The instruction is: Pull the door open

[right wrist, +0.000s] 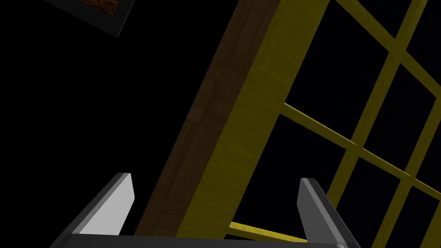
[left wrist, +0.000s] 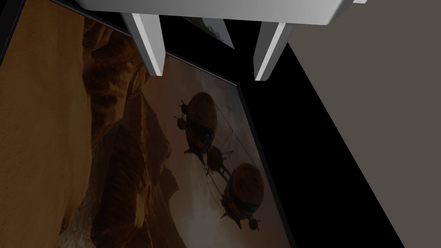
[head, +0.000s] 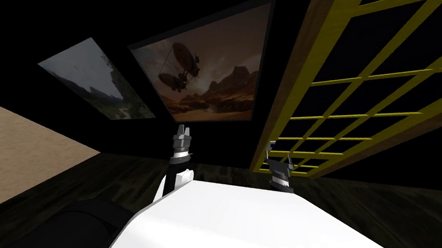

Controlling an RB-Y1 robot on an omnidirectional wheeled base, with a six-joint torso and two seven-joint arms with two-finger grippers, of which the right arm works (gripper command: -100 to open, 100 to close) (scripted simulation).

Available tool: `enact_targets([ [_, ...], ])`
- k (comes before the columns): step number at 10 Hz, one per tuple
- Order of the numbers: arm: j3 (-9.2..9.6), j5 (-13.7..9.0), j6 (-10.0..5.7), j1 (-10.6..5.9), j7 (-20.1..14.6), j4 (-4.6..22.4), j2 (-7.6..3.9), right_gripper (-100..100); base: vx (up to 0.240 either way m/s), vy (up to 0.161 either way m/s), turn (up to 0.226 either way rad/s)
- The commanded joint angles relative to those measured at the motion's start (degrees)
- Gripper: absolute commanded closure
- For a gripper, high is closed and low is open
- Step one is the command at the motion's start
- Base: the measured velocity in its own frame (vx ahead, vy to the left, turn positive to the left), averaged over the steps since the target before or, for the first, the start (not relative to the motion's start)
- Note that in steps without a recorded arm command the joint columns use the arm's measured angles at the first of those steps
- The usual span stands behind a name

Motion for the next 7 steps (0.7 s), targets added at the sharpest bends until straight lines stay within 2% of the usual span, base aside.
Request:
enact_targets([
  [1, 0.67, -1.7, -1.36, 0.16, -2.2, 2.5, -0.32, -100, 0.040, -0.126, 0.224],
  [7, 3.08, -7.5, -5.93, 0.81, -9.2, 10.8, -1.24, -100, 0.017, -0.111, 0.207],
])
